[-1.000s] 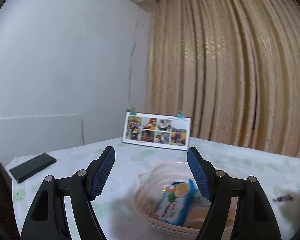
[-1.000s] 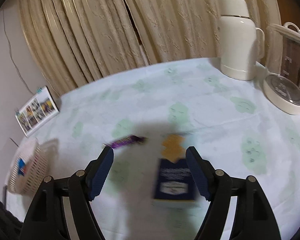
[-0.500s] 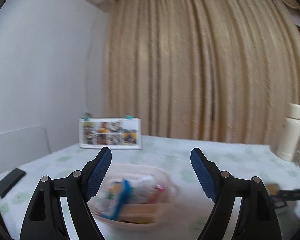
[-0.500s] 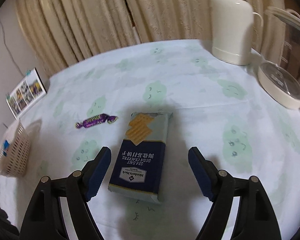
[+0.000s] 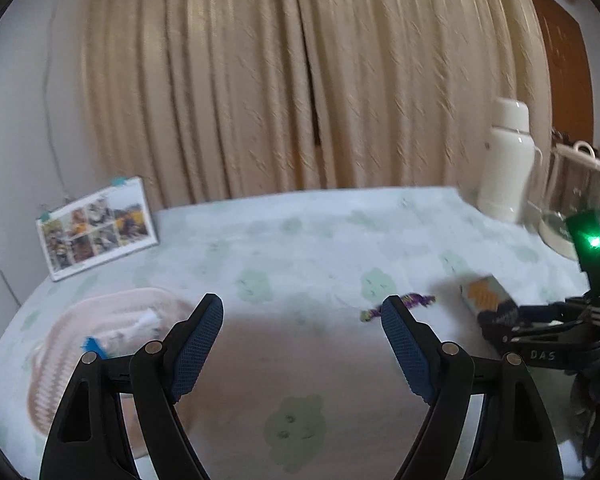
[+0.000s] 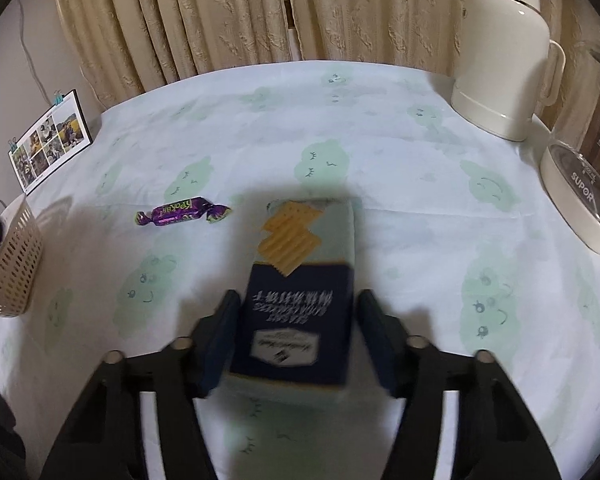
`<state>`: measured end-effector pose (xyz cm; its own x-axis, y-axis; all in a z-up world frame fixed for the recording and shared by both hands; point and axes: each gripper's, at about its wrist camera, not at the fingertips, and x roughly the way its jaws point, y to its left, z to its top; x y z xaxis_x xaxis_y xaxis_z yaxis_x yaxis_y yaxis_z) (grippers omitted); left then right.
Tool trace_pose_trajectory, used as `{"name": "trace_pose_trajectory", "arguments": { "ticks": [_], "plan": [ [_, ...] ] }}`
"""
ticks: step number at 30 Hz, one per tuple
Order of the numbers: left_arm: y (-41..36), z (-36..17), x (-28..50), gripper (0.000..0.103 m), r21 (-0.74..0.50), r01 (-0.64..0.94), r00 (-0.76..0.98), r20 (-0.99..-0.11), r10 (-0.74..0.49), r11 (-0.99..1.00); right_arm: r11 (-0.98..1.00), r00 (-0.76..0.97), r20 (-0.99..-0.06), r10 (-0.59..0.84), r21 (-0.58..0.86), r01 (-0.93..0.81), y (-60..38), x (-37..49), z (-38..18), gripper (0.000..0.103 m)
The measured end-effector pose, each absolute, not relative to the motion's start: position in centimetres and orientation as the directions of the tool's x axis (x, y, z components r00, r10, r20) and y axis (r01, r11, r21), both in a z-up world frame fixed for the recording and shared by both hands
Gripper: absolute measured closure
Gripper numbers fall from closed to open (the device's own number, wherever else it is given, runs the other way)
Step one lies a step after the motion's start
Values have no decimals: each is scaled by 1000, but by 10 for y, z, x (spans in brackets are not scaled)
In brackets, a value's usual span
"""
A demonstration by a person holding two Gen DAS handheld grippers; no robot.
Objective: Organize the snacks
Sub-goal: 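Grasp the blue soda cracker box with the right gripper, then grasp the purple wrapped candy with the left gripper while the right gripper holds the cracker box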
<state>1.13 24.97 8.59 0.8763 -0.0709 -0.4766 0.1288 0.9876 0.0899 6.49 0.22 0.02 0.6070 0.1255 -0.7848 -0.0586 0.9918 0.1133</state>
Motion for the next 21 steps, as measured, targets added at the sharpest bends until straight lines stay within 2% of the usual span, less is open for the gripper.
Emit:
{"name": "trace_pose_trajectory", "arguments": {
  "ticks": [13,18,19,21],
  "plan": [
    [202,38,81,21,58,328,693,-693,-199,943,976,599,-774,204,206,-67,-14,64,2,54],
    [186,21,106,22,58,354,636,-747,-195,933,974,598,-773,212,217,-65,-14,63,1,52],
    [184,18,110,22,59,350,628,-755,-188,935,973,597,-773,217,223,-65,-14,62,1,52],
    [180,11,120,30,53,349,609,-772,-184,936,970,594,-772,225,233,-64,-15,62,2,51]
  ]
}}
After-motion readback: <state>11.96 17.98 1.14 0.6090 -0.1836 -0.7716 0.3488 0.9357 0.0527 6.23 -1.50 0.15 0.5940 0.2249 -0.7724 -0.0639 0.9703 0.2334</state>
